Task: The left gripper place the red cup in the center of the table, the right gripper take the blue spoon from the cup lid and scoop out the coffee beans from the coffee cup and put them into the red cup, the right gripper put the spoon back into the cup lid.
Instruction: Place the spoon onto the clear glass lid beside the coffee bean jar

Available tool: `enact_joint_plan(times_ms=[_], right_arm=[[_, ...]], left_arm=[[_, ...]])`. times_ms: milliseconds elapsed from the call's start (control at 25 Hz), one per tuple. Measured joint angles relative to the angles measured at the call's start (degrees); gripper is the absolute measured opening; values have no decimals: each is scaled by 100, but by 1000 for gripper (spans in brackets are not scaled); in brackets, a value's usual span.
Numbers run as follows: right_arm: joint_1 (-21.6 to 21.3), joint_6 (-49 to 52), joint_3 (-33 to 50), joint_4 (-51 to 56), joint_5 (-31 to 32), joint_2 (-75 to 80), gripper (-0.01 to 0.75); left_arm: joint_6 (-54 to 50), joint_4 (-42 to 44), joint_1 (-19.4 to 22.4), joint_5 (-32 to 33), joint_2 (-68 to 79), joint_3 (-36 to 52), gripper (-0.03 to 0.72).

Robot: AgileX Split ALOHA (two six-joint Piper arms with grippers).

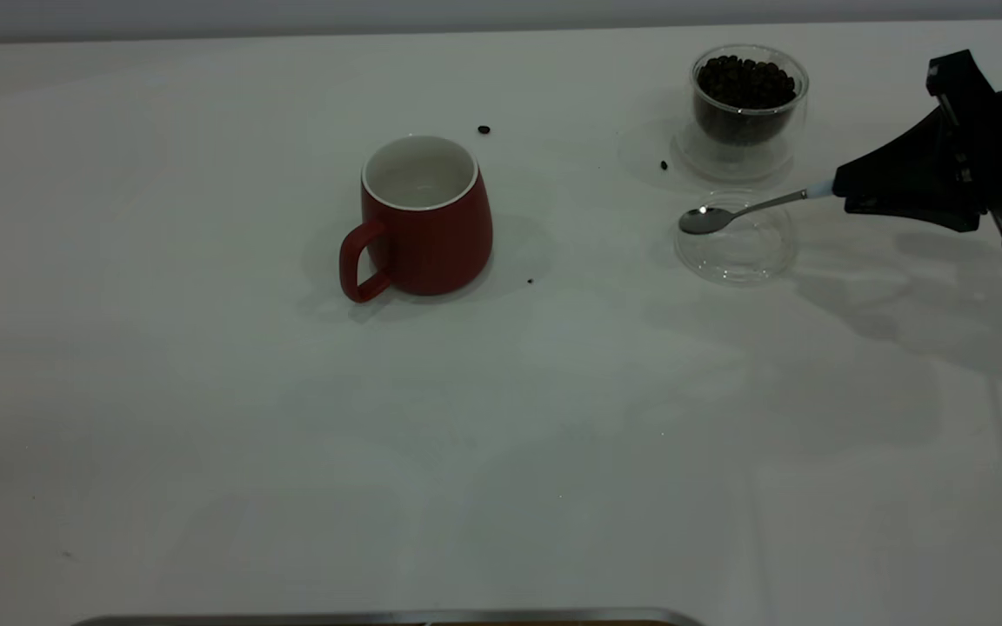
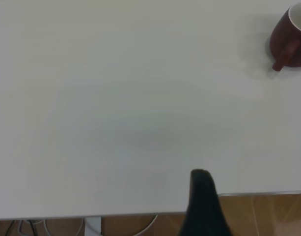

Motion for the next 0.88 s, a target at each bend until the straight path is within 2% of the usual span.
enact_joint_plan(times_ms=[360,880], right_arm=[[-350,-44,-4,202,-164,18,103],[-252,-152,-69,372,32,565,103]], left_arm=[[0,0,0,0,0,0,587],[0,0,0,0,0,0,587]])
